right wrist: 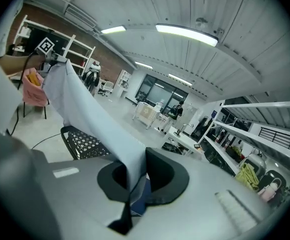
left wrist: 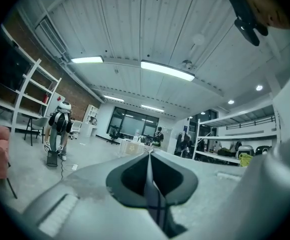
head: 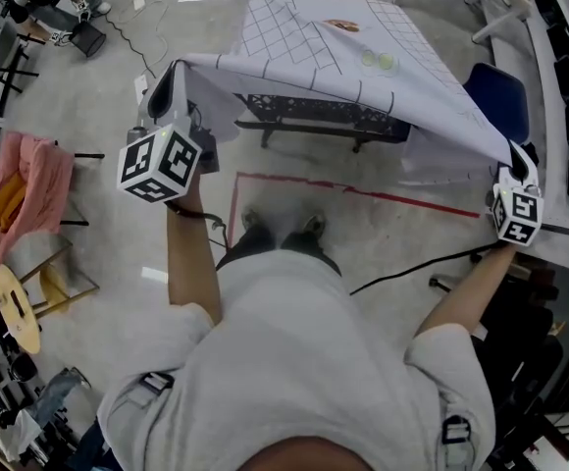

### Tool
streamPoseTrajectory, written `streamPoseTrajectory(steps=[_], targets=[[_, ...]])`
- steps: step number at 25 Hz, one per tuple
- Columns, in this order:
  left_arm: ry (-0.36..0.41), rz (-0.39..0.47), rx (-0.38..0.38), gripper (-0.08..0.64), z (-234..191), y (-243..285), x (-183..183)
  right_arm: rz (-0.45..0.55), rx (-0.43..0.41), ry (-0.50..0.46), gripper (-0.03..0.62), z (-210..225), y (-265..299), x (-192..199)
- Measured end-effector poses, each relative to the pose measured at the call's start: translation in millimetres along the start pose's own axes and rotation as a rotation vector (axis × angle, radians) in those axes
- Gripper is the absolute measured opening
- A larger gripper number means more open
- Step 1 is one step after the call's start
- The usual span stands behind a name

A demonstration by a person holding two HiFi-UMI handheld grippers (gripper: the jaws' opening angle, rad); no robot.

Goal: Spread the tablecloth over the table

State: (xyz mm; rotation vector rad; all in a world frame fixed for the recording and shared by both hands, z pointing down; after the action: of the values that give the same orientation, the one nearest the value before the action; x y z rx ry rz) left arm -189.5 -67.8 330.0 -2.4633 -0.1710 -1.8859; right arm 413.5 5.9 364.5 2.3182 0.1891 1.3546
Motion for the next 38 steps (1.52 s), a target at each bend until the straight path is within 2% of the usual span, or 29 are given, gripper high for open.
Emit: streamPoseTrajectory(steps=[4,7,10,13,16,21,24,26,30,34,38], targets=[[-0.020,0.009,-0.088,0.023,-25,-10,0,0.045,-0.022,0.076,0.008,-24,7,-6],[-0.037,0.047,-0.164,0.023,-52,-25,-15,0.052,-0.103,0.059,0.008,-55,26,-15],[-0.057,0.084,-0.245,0.023,-78,-47,-28,0.104,-0.202,0.078,0.008,-87,44,-30],[-0.068,0.113,-0.297,0.023,-96,-62,-33,0.114,-0.236,0.051,0.008,-105,52,-38],[-0.053,0.096,-0.268,0.023,-90,-58,-29,0.059,-0.208,-0.013,0.008,-93,49,-33],[-0.012,0.030,-0.113,0.023,-39,-27,-8,-0.083,-0.160,-0.087,0.008,-53,17,7],[-0.014,-0.004,-0.046,0.023,-14,-15,6,-0.093,-0.113,-0.069,0.008,-29,-2,19],[-0.016,-0.014,-0.034,0.023,-9,-10,10,-0.077,-0.084,-0.042,0.008,-23,-7,20],[-0.028,-0.010,-0.065,0.023,-21,-10,8,-0.071,-0.105,-0.019,0.008,-38,4,20],[-0.048,0.005,-0.144,0.023,-50,-22,1,-0.087,-0.215,-0.023,0.008,-74,25,17],[-0.059,0.033,-0.243,0.023,-89,-43,-7,-0.022,-0.322,0.028,0.008,-118,47,-1]])
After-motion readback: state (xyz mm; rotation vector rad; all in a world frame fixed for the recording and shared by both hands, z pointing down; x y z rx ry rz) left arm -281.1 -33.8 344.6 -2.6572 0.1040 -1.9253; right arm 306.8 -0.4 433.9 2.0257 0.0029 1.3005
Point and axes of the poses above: the fingertips, and each gripper's own axes: y forward along the fingers, z to its right, x out of its underside, the point moved 3 cm from there along -y, backward along the fingers, and after that the axes turned 6 degrees about -x, right-handed, at the moved point
